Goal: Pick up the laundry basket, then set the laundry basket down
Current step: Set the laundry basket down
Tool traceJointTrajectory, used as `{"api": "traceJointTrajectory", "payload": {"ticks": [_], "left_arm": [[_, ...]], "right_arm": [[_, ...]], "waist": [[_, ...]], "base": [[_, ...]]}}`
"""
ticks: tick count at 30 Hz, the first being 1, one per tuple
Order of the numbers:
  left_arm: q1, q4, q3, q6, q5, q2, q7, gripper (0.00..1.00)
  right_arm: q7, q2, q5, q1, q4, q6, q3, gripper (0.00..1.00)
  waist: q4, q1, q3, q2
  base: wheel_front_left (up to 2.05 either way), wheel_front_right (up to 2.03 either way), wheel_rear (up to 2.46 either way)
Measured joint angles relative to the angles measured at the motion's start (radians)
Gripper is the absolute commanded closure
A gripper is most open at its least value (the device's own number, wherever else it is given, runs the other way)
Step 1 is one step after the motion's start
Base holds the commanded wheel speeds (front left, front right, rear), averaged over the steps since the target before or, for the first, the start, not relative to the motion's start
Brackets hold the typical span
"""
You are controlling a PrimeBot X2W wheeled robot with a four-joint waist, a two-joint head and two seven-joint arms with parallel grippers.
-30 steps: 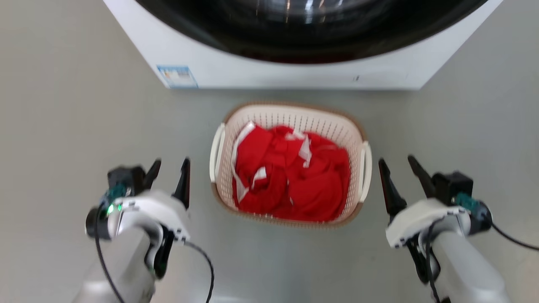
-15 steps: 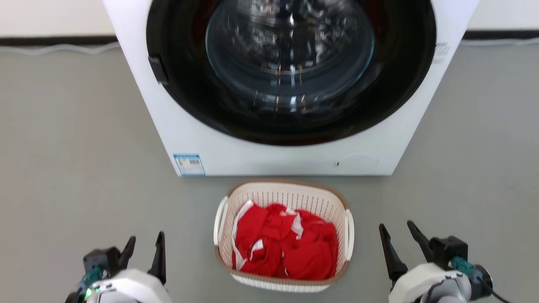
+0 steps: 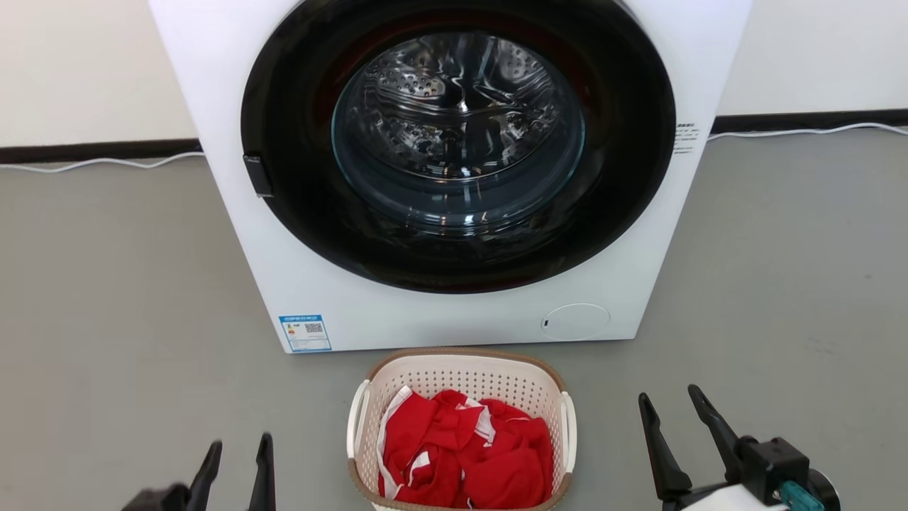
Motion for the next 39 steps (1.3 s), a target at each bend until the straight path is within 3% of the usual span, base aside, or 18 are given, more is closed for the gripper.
{"api": "traceJointTrajectory", "payload": {"ticks": [11,39], "left_arm": [[0.167,-0.155,0.078,0.003,0.035,-0.034,0.0,0.0],[0.183,-0.095,0.114,0.002,0.042,-0.026,0.0,0.0]], "right_arm": [[0.0,0.004,-0.012,0.138,-0.103,0.0,-0.03,0.0],[0.0,0.005,-0.047,0.146,-0.043,0.0,-0.019,0.0]], "waist": [[-0.04,0.0,-0.03,0.0],[-0.053,0.0,-0.053,0.0]], "base": [[0.0,0.0,0.0],[0.0,0.0,0.0]]}}
